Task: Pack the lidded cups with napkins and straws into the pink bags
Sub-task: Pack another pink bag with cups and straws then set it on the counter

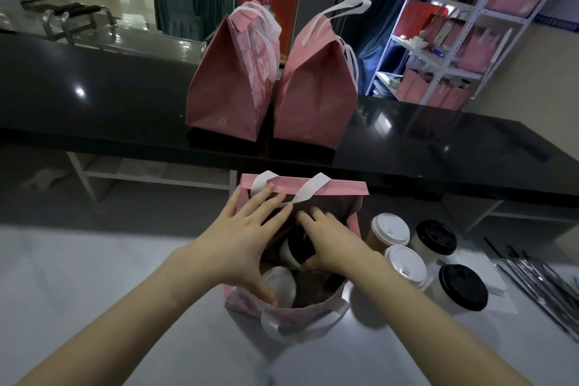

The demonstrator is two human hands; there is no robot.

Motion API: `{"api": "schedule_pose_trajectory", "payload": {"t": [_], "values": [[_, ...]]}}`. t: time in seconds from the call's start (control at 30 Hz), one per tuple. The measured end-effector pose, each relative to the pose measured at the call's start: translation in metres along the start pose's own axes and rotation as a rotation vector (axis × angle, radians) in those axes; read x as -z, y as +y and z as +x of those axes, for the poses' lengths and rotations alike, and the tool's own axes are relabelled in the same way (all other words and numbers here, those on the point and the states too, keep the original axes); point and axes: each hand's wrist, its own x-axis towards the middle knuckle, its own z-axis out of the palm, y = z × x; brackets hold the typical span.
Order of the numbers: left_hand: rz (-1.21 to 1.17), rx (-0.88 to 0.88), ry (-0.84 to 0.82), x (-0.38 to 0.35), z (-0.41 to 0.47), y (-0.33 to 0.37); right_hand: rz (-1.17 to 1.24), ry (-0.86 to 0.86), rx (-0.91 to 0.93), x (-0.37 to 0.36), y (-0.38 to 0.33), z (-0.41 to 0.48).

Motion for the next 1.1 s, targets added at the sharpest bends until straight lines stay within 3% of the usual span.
{"api": "schedule_pose_trajectory", "payload": {"t": [0.17,0.53,0.87,1.1], "values": [[-0.006,-0.017,0.010,0.004,0.003,-0.010,0.025,0.099,0.067,0.009,0.007,-0.009],[-0.048,-0.023,-0.002,0.005,0.012,-0.020,-0.065,0.019,0.083,0.009,-0.001,0.025],[-0.051,0.027,-0.065,-0.002,0.019,-0.029,-0.133,0.057,0.158,-0.003,0.005,0.024],[-0.034,0.034,-0.066,-0.004,0.020,-0.032,-0.106,-0.053,0.068,-0.017,0.002,0.036]]}}
